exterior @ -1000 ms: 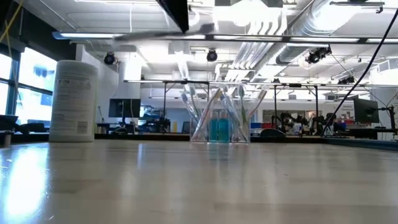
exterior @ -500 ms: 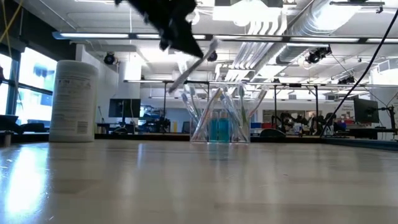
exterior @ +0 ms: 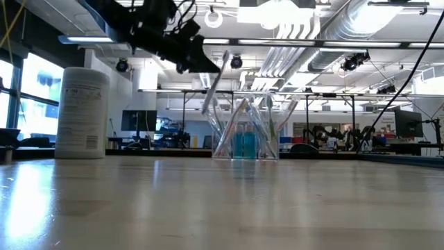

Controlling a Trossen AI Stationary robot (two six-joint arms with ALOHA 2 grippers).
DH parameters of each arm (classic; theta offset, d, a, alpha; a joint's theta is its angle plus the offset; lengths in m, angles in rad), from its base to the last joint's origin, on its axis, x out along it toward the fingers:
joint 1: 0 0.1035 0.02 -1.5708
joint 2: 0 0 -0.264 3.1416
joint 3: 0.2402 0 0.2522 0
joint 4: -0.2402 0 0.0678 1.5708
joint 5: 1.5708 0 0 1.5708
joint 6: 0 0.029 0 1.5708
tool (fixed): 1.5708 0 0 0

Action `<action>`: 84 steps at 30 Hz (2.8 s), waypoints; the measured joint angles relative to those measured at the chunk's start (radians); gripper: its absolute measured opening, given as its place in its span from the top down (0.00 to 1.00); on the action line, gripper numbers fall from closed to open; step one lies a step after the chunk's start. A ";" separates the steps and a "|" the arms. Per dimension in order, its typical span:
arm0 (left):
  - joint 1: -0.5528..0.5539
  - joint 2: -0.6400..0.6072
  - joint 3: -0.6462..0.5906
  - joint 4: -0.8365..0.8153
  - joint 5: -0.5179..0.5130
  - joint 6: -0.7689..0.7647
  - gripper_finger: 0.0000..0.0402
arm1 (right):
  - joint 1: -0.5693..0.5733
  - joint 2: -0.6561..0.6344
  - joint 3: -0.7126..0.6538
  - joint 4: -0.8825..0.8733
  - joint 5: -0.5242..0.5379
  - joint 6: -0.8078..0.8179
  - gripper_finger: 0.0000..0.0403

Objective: Pick & Place toothbrushing station
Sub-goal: Put the purple toothbrush into the transparent organizer, then return to Home Position

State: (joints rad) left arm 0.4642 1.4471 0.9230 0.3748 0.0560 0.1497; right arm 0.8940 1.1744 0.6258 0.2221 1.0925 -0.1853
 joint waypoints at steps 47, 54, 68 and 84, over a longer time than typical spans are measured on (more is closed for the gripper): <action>0.247 0.492 0.006 0.596 0.298 -0.053 1.00 | 0.029 0.000 0.000 -0.107 0.131 0.190 0.84; 0.220 0.505 0.006 0.603 0.336 -0.049 1.00 | 0.029 0.000 0.000 -0.111 0.129 0.189 0.84; 0.222 0.505 0.006 0.597 0.335 -0.056 0.93 | 0.029 0.000 0.000 -0.114 0.128 0.185 0.84; 0.216 0.504 0.008 0.636 0.335 -0.056 0.49 | 0.029 0.000 0.000 -0.142 0.102 0.204 0.84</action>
State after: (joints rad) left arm 0.6798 1.9511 0.9306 1.0103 0.3912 0.0940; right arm 0.9230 1.1748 0.6254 0.0806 1.1946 0.0187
